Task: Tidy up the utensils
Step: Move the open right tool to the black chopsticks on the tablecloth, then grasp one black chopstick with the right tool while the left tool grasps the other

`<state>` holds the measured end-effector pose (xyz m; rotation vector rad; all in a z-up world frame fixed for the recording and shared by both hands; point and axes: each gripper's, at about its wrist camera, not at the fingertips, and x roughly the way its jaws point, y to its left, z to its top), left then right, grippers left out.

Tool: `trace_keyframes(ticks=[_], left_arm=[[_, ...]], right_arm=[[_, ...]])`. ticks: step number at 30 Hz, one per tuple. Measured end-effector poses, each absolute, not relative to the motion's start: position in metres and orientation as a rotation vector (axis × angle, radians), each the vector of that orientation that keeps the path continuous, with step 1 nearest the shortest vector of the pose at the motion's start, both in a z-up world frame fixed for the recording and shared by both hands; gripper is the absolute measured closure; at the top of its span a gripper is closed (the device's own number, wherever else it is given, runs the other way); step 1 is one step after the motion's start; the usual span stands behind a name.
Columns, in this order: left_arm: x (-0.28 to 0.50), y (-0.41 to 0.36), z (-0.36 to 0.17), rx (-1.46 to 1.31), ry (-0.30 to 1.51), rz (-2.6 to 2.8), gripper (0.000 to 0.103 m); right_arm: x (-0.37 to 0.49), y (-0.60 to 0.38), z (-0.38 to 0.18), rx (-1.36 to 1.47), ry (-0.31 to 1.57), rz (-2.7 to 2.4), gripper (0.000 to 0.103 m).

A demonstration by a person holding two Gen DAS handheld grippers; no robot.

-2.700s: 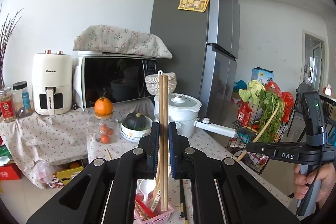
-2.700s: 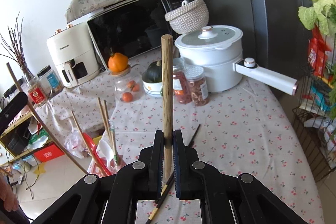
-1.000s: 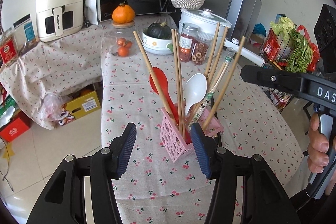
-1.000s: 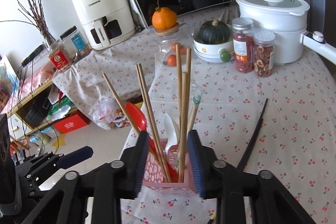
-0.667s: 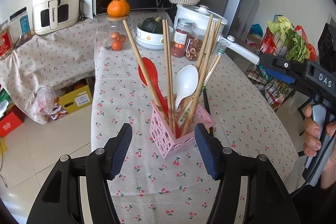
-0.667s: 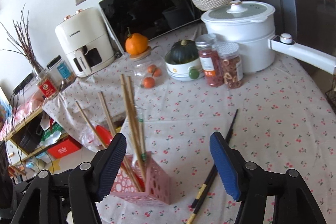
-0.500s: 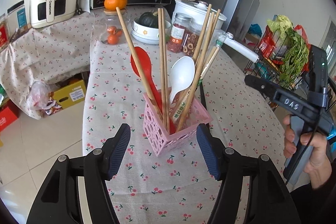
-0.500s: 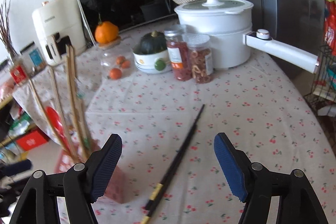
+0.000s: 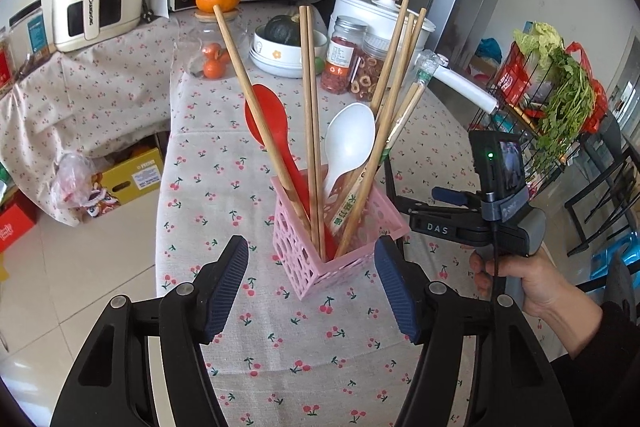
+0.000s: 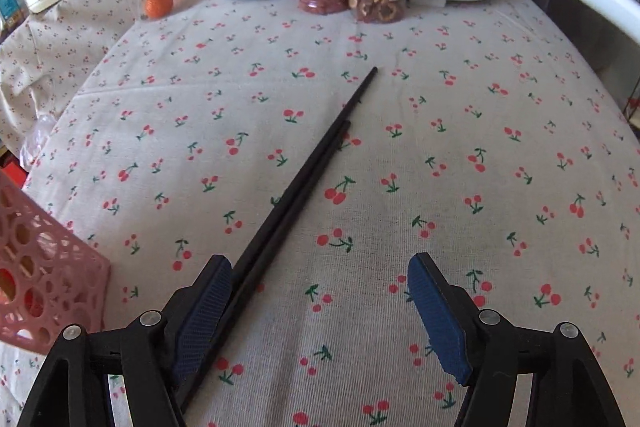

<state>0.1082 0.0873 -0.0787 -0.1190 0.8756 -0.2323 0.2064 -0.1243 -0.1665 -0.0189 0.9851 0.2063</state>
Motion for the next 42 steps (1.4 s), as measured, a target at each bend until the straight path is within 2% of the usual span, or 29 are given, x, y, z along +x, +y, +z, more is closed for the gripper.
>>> trace_keyframes(ticks=[30, 34, 39, 42], left_arm=[[0.109, 0.088, -0.081, -0.129, 0.886, -0.244, 0.035], [0.108, 0.088, -0.081, -0.126, 0.888, -0.240, 0.035], [0.109, 0.089, -0.081, -0.127, 0.883, -0.235, 0.035], [0.108, 0.087, -0.082, -0.123, 0.884, -0.237, 0.035]], right_arm=[[0.233, -0.126, -0.170, 0.010, 1.098, 0.101, 0.029], [0.235, -0.129, -0.168, 0.040, 1.152, 0.077, 0.035], [0.236, -0.117, -0.171, -0.032, 1.121, 0.068, 0.039], [0.239, -0.114, -0.171, -0.047, 1.108, 0.061, 0.050]])
